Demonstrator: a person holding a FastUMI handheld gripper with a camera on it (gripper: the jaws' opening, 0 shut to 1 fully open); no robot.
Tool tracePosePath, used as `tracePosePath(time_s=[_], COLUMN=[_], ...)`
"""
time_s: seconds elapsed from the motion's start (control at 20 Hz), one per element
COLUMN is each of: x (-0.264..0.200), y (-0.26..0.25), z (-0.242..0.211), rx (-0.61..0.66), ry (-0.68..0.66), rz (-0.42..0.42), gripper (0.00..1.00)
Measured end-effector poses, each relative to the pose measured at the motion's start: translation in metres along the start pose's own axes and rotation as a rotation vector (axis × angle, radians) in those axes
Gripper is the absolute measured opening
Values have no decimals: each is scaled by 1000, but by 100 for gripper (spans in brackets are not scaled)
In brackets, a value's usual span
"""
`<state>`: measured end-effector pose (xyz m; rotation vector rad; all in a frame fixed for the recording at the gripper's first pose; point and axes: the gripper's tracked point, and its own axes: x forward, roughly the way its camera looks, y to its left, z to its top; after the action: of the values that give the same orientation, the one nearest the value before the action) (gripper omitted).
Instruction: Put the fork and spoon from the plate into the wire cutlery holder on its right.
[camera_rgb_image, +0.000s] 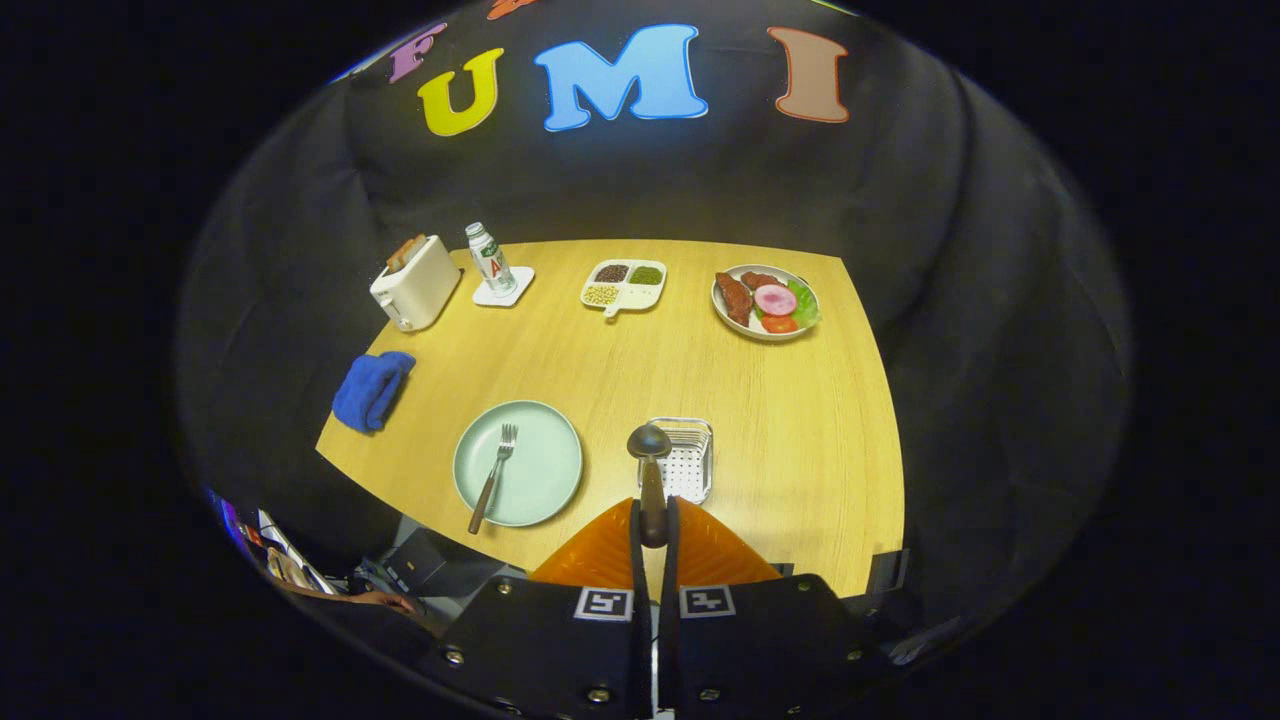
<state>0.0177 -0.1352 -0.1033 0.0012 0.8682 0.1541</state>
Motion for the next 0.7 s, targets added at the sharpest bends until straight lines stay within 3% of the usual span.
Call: tracePosePath(time_s=[0.55,0.7], x=[55,73], y=[-9,-15], z=[-21,-26], rx=[8,-61], ry=[133,154], rz=[-53,-100], gripper=[3,3])
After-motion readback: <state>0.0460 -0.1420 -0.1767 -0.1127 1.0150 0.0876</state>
